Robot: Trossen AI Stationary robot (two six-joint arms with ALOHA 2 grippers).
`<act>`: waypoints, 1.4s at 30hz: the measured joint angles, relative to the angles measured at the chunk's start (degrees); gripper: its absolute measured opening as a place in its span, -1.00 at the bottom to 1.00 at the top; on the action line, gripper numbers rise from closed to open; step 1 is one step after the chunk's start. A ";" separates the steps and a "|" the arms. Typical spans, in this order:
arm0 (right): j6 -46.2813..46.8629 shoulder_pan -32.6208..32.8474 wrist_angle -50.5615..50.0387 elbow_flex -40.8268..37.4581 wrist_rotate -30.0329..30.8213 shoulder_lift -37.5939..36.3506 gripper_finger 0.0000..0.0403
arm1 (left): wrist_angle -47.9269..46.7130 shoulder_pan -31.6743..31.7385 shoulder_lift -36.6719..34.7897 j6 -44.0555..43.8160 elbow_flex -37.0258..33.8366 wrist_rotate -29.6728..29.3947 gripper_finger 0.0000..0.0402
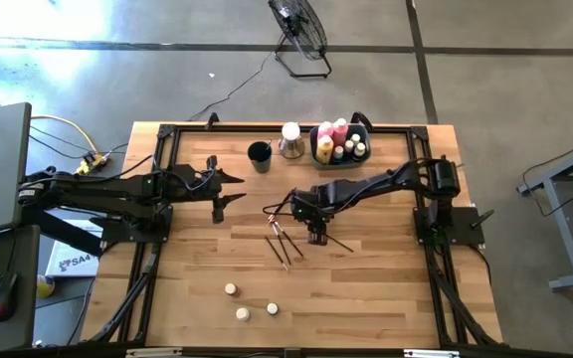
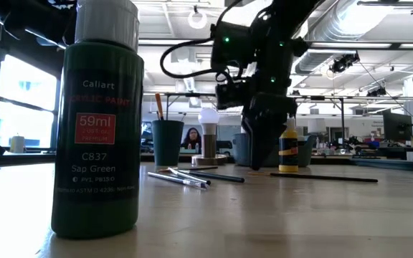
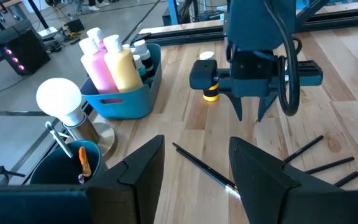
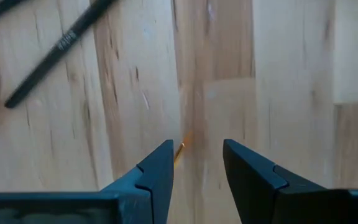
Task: Pick & Place Paint Supplies
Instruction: Put the gold paintbrush into the blue cup
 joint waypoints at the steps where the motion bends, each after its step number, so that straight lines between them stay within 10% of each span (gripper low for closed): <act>1: -0.01 -0.02 0.62 0.02 -0.02 0.36 -0.34 | 0.02 0.01 -0.01 0.00 0.00 0.01 -0.12; 42: 8.89 0.00 1.08 0.07 0.05 1.15 -0.34 | -0.01 0.02 0.00 -0.02 0.00 0.20 -0.12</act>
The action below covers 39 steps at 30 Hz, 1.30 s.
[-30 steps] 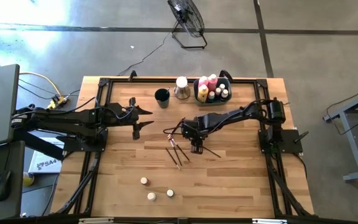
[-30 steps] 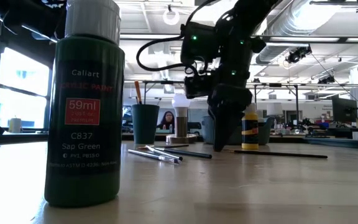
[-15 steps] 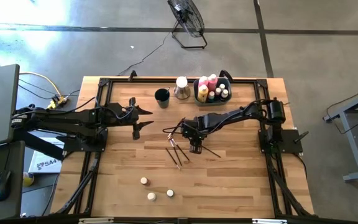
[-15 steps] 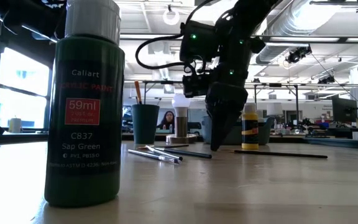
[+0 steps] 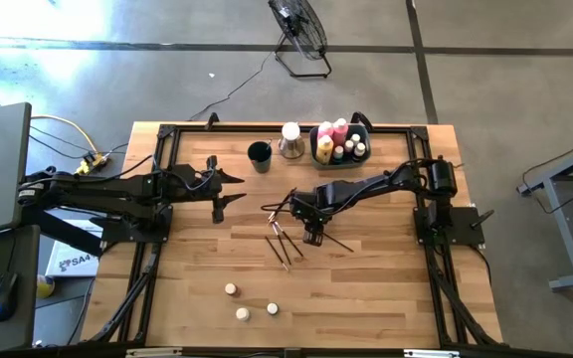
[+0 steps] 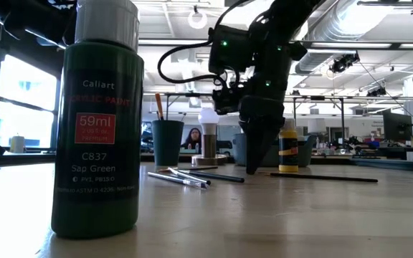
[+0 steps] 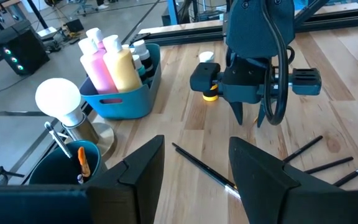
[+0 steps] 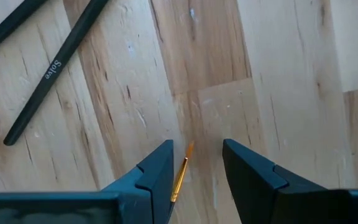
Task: Pick & Place Paint Supplies
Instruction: Put the gold paintbrush into the blue cup
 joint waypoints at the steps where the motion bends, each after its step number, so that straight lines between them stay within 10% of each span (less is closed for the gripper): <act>1: 0.05 -0.01 0.00 0.00 0.00 0.00 -0.34 | 0.02 0.00 0.00 0.00 0.00 0.00 -0.12; 16: -0.07 0.02 0.10 0.00 -0.26 0.00 -0.96 | 0.02 -0.02 -0.01 0.00 0.00 -0.05 -0.12; 39: -0.11 -0.02 2.79 0.00 -4.61 -1.20 -0.99 | 0.02 -0.02 0.00 0.02 0.00 -0.20 -0.12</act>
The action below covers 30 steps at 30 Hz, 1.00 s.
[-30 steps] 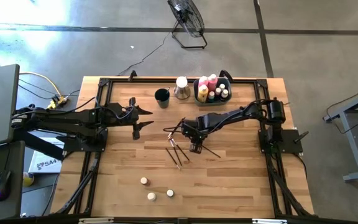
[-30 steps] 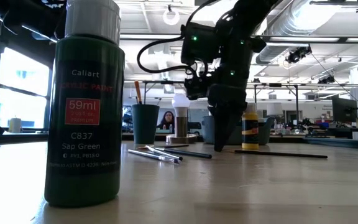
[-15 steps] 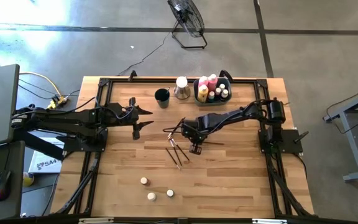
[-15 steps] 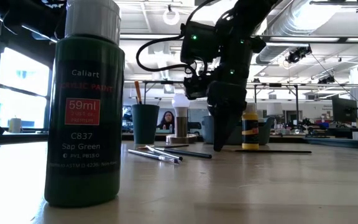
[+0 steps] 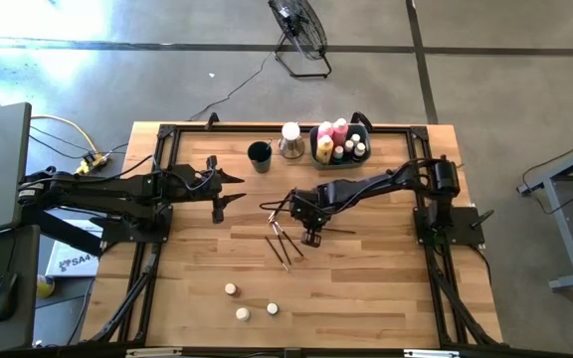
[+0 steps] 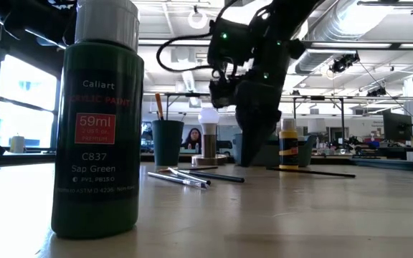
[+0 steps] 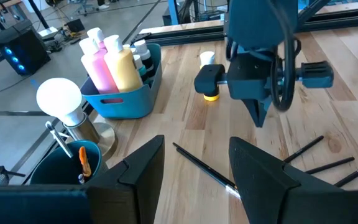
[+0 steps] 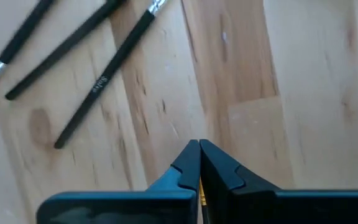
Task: Pick & Place Paint Supplies
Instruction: Put the gold paintbrush into the blue cup
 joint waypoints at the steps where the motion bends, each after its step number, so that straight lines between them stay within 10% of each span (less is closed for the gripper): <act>1: 0.00 0.00 0.49 0.00 -0.04 -0.22 -0.99 | 0.00 0.00 0.00 -0.02 0.00 0.00 -0.12; 30: -6.84 0.00 14.54 0.07 5.10 -21.05 -0.99 | 4.84 0.02 3.80 -3.72 -0.02 0.07 -0.12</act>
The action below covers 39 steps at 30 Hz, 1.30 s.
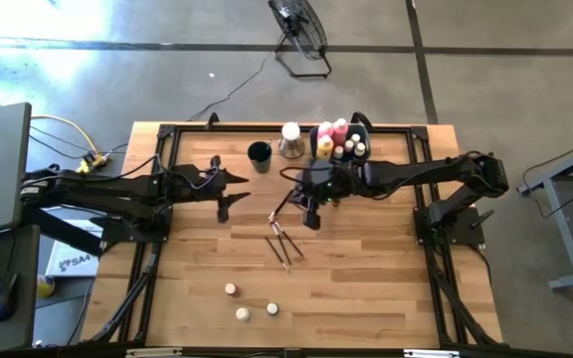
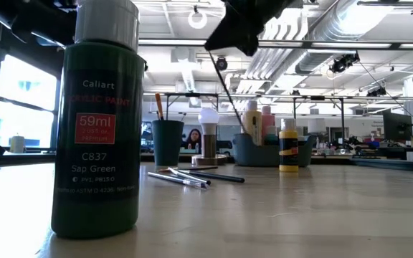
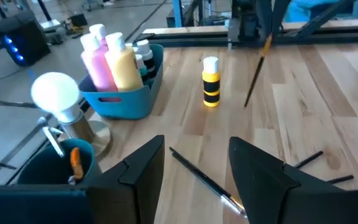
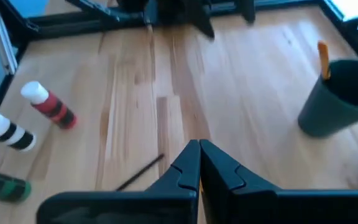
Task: Pick & Place Paint Supplies
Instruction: Put the gold paintbrush into the blue cup
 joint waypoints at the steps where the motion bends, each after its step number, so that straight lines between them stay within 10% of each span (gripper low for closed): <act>1: -0.55 0.00 0.82 0.00 -0.01 -0.02 -0.99 | 2.16 0.00 1.44 0.76 0.01 0.99 -0.12; 8: -3.04 0.00 7.02 0.00 0.65 -0.02 -0.99 | 20.47 -0.02 12.37 4.94 0.02 11.25 -0.12; 21: -6.62 0.02 13.68 0.00 -0.66 -1.62 -0.99 | 37.97 0.00 22.77 2.04 0.54 11.66 -0.12; 39: -7.17 0.02 13.75 0.00 -0.72 -1.55 -0.99 | 38.02 0.00 30.23 -0.96 8.94 15.82 -0.12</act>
